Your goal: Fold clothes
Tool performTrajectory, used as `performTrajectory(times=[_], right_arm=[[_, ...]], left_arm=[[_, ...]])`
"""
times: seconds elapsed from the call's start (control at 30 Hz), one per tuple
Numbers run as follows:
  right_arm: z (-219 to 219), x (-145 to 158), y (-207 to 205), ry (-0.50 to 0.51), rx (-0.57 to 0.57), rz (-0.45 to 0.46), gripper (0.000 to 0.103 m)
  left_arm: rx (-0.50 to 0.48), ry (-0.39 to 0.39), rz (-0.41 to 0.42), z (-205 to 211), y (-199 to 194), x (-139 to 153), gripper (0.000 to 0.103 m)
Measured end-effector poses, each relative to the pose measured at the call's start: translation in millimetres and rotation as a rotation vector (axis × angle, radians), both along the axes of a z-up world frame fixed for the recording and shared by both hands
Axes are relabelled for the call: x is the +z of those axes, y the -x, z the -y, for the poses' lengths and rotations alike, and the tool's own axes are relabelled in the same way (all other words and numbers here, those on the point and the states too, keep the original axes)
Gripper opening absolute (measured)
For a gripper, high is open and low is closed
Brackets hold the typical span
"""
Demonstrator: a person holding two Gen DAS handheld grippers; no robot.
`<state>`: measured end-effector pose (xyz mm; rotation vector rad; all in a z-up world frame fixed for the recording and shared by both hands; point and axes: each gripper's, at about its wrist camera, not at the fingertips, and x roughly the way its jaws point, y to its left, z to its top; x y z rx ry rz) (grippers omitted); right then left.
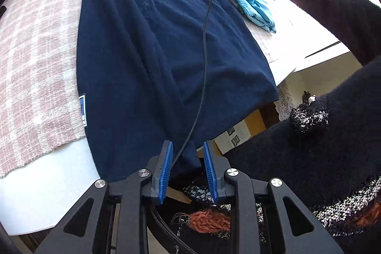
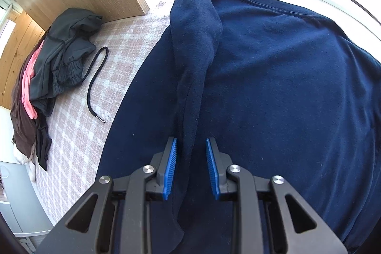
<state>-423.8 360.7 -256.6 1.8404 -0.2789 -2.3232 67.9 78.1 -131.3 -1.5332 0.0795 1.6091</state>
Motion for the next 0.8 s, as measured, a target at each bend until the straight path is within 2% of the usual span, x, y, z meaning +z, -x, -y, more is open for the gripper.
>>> performTrajectory(times=[0.07,0.13,0.2,0.23,0.27,0.3,0.37,0.43,0.5,0.63,0.8], right_arm=[[-2,4,-2,-0.019,0.001,0.015,0.025],[-6,24,-6,-0.068,0.017,-0.003,0.025],[-12,56,-9,-0.094,0.045,-0.066,0.027],[-14,70,-6,-0.093,0.055,-0.097,0.031],[-17,84,-4,-0.093,0.065,-0.129,0.042],[-18,97,0,-0.094,0.074,-0.16,0.05],[-20,112,14,-0.117,0.078,-0.225,0.051],[-18,106,36,-0.1,0.079,-0.232,0.051],[-15,93,62,-0.064,0.083,-0.212,0.051],[-2,57,100,-0.126,0.108,-0.168,0.051],[-3,40,128,-0.032,0.103,-0.175,0.051]], left_arm=[[0.012,-0.051,0.068,-9,-2,-2,0.027],[0.017,-0.115,0.125,-14,-3,6,0.027],[0.026,-0.162,0.053,1,-4,43,0.027],[0.031,-0.184,0.013,9,-4,62,0.028],[0.051,-0.184,-0.022,20,0,77,0.031],[0.075,-0.169,-0.056,32,5,88,0.035],[0.114,-0.066,-0.136,41,17,91,0.036],[0.126,0.033,-0.176,37,31,76,0.036],[0.124,0.085,-0.177,36,47,53,0.036],[0.066,0.104,-0.107,19,60,7,0.036],[0.034,0.076,-0.045,15,68,-15,0.036]])
